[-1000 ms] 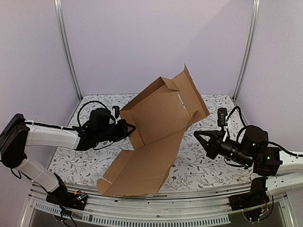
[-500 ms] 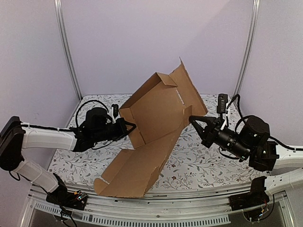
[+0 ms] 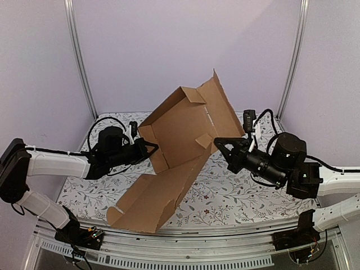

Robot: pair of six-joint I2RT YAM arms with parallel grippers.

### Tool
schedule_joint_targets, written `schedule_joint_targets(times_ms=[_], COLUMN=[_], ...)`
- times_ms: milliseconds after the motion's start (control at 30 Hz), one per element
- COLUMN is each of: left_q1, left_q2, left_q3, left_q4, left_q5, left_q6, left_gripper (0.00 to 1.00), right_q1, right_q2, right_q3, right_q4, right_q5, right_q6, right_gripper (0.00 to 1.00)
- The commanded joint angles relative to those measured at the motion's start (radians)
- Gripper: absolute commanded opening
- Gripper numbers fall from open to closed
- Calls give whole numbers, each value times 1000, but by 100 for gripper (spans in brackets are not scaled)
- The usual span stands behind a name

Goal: Fold the paper box

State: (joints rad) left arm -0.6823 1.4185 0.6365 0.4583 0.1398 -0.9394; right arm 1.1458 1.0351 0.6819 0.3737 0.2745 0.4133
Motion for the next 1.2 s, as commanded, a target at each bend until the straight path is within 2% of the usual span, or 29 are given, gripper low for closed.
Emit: schedule_joint_targets(times_ms=[0,167,367,433,633,767,900,1100,1167], left_q1=[17,49,56,56,56,54,54,46,42], left_q2=[-6,-6,-8,-15,-38,-56,-69,-83,-90], left_q3=[36,73,121,121,108,73,42,16,15], left_q4=[76,46,-21,-27,-36,0,47,86,81], left_q5=[93,96,46,13,-128,-227,-319,-437,-478], left_q6=[57,106,232,271,369,417,449,502,519], left_gripper=[0,0,0,0,0,0,0,0,0], right_q1=[20,41,46,46,46,46,46,46,46], right_q2=[42,38,-47,-89,-182,-225,-219,-153,-115], right_q3=[4,6,6,6,-6,-20,-7,38,57], right_q4=[-211,-362,-440,-463,-516,-515,-515,-544,-542], right_q5=[6,45,63,64,62,54,14,29,9], right_q6=[11,3,10,23,91,139,201,314,339], right_gripper=[0,0,4,9,34,45,65,76,77])
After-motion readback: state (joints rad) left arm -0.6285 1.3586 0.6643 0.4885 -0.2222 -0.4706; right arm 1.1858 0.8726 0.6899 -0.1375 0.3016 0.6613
